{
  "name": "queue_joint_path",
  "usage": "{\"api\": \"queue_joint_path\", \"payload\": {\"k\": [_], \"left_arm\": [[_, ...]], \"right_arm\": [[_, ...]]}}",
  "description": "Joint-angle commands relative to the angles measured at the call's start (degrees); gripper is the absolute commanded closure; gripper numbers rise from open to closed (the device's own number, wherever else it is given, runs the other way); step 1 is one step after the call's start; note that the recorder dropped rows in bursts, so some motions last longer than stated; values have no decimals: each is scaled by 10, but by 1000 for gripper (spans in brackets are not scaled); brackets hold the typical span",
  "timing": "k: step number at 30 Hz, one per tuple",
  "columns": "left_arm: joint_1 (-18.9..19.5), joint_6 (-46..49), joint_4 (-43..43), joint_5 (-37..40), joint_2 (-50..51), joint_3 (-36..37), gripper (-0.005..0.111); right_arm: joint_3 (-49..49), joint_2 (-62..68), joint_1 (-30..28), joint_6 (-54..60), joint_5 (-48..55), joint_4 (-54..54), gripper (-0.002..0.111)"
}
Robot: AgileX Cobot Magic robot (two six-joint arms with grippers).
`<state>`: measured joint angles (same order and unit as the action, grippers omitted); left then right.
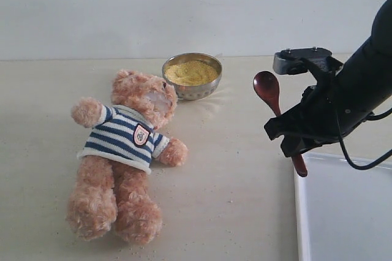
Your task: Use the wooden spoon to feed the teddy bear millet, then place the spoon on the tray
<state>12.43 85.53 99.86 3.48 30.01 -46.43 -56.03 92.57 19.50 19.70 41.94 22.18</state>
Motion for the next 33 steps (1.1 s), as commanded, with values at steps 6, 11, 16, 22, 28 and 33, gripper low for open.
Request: {"api": "queue_joint_path", "payload": {"k": [6, 11, 16, 22, 28, 33], "left_arm": [[-16, -14, 1, -55, -66, 151, 102], [-16, 9, 1, -50, -117, 200, 102], [-16, 30, 1, -50, -137, 245, 102], [-35, 28, 1, -4, -137, 291, 102], [-47, 28, 1, 4, -137, 333, 102], [-47, -4, 1, -4, -137, 370, 102]], "right_arm": [[1, -7, -1, 8, -4, 2, 108], [1, -7, -1, 8, -15, 2, 108], [1, -7, -1, 8, -15, 2, 108], [2, -7, -1, 8, -6, 1, 108], [19, -7, -1, 8, -32, 1, 108], [22, -7, -1, 8, -36, 1, 108]]}}
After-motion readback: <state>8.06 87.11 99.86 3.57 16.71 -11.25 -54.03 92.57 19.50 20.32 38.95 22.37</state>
